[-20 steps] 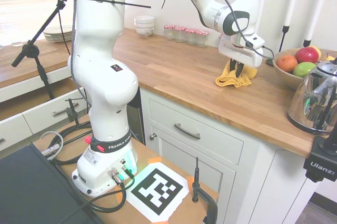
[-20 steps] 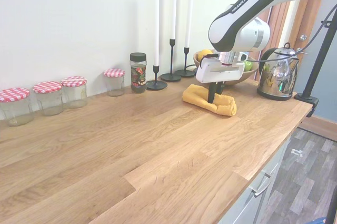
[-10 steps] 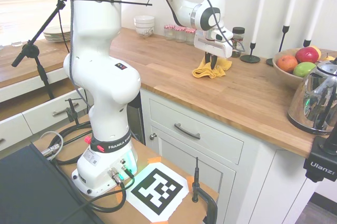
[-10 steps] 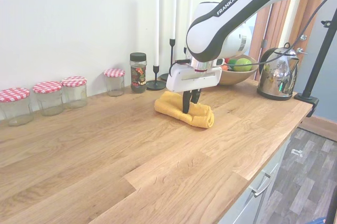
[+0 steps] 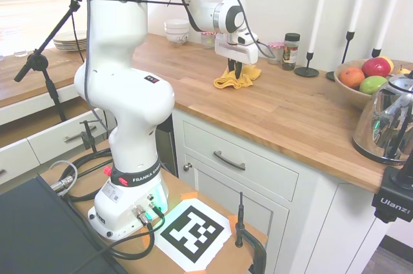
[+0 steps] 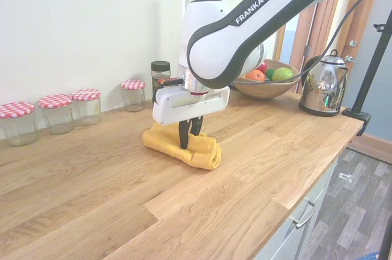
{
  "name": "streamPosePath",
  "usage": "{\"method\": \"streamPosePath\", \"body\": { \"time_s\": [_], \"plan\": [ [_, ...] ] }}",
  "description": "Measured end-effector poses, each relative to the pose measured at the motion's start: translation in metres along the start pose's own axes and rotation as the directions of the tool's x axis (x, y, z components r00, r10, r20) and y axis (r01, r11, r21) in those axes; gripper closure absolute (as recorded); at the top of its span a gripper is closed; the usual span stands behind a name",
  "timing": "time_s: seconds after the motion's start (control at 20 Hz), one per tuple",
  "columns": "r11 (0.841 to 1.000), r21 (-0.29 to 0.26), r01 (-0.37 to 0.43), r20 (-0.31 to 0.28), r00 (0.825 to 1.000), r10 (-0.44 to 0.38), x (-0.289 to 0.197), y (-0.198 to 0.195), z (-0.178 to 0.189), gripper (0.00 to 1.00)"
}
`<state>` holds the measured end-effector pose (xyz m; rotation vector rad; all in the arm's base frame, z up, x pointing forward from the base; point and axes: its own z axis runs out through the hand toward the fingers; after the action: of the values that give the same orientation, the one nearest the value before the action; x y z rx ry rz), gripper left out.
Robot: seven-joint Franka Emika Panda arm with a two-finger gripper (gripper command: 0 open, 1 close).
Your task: Wipe the counter
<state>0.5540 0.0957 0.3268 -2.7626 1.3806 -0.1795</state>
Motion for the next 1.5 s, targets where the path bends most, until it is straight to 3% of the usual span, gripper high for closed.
{"method": "streamPosePath", "body": {
  "time_s": [0.85,1.25,1.5],
  "plan": [
    [0.997,-0.009,0.074,0.009,0.997,-0.074,-0.093,-0.084,-0.001,1.0],
    [0.999,-0.009,0.054,0.015,0.998,-0.054,-0.082,-0.081,-0.001,1.0],
    [1.0,-0.011,0.022,0.024,0.999,-0.022,-0.021,-0.058,0.001,1.0]
  ]
}}
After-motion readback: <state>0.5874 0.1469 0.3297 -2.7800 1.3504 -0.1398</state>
